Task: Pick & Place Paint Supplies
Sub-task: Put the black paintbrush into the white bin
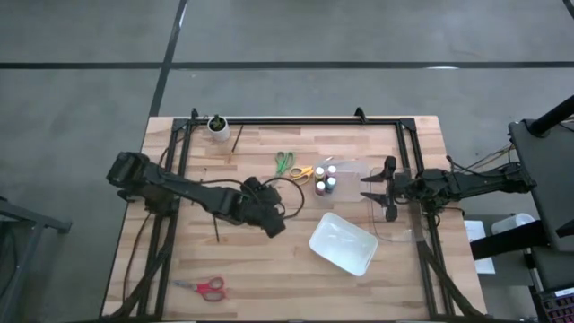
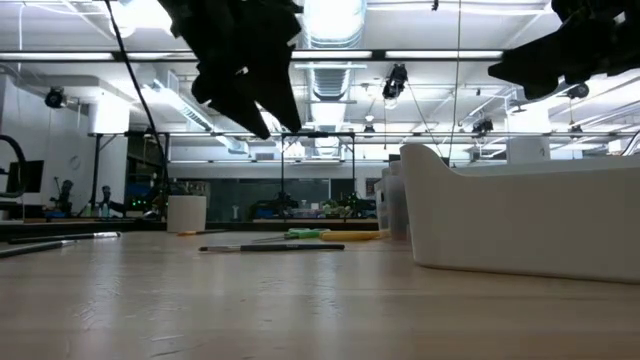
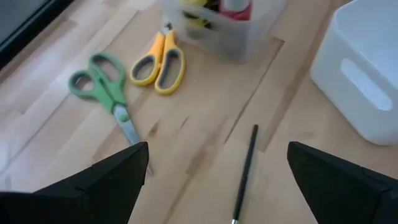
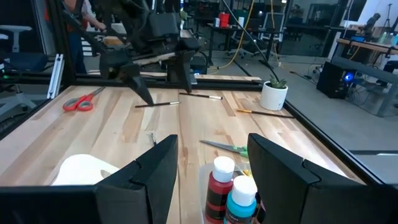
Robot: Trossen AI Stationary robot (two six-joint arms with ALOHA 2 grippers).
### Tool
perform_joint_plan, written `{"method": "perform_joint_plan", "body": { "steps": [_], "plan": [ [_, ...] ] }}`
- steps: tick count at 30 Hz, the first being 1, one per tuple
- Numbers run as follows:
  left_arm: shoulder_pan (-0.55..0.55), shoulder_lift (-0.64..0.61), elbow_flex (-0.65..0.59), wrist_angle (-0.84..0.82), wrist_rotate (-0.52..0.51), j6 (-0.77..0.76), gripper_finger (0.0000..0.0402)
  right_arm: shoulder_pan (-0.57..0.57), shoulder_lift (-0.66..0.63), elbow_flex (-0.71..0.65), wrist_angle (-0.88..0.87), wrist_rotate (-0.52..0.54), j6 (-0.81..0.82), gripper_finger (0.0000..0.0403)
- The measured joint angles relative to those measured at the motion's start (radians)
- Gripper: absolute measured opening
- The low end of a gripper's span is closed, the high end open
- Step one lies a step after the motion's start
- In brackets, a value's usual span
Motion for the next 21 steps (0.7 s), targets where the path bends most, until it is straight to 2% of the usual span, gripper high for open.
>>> {"method": "perform_joint_plan", "body": {
  "steps": [12, 21],
  "plan": [
    [0.023, -0.003, -0.044, -0.027, -0.001, -0.046, 0.0388, 0.0, 0.0, 0.0, 0.0, 0.0, 0.0, 0.0191],
    [0.12, 0.055, -0.089, -0.038, 0.171, 0.01, 0.0388, 0.0, 0.0, 0.0, 0.0, 0.0, 0.0, 0.0191]
  ]
}}
